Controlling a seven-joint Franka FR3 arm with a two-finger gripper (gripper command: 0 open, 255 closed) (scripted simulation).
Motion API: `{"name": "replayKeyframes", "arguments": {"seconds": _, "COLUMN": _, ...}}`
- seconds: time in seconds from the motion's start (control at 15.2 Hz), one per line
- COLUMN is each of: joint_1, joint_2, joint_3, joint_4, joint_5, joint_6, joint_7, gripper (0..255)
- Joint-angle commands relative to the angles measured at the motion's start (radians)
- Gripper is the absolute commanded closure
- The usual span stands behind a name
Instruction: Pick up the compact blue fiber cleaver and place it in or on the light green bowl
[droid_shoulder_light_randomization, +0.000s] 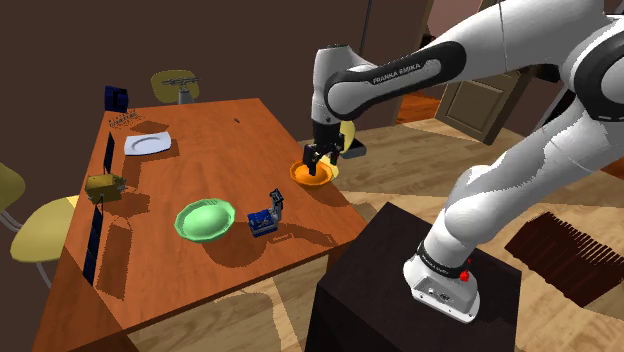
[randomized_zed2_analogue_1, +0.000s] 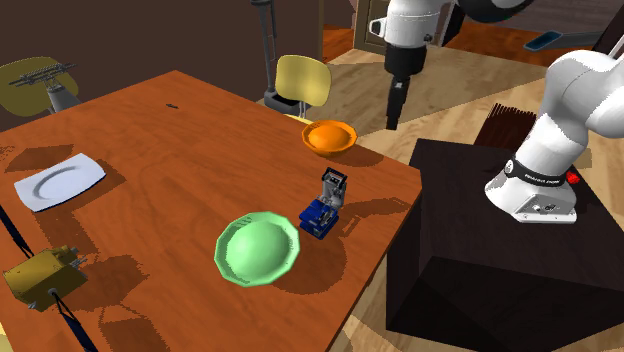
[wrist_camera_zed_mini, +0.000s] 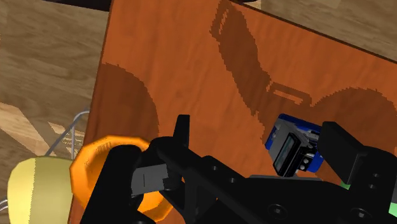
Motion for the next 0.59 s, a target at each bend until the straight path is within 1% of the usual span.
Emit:
{"name": "replayKeyframes", "arguments": {"seconds": 0.0, "joint_1": 0.008, "joint_2": 0.071, "joint_3": 0.016, "joint_4": 0.012, "joint_5": 0.019, "joint_6": 0.063, "joint_7": 0.026, "gripper": 0}}
{"name": "replayKeyframes", "arguments": {"seconds": 0.53, "joint_1": 0.033, "joint_2": 0.377, "joint_3": 0.058, "joint_4": 0.137, "joint_5": 0.058, "joint_6": 0.259, "joint_7": 0.107, "gripper": 0}}
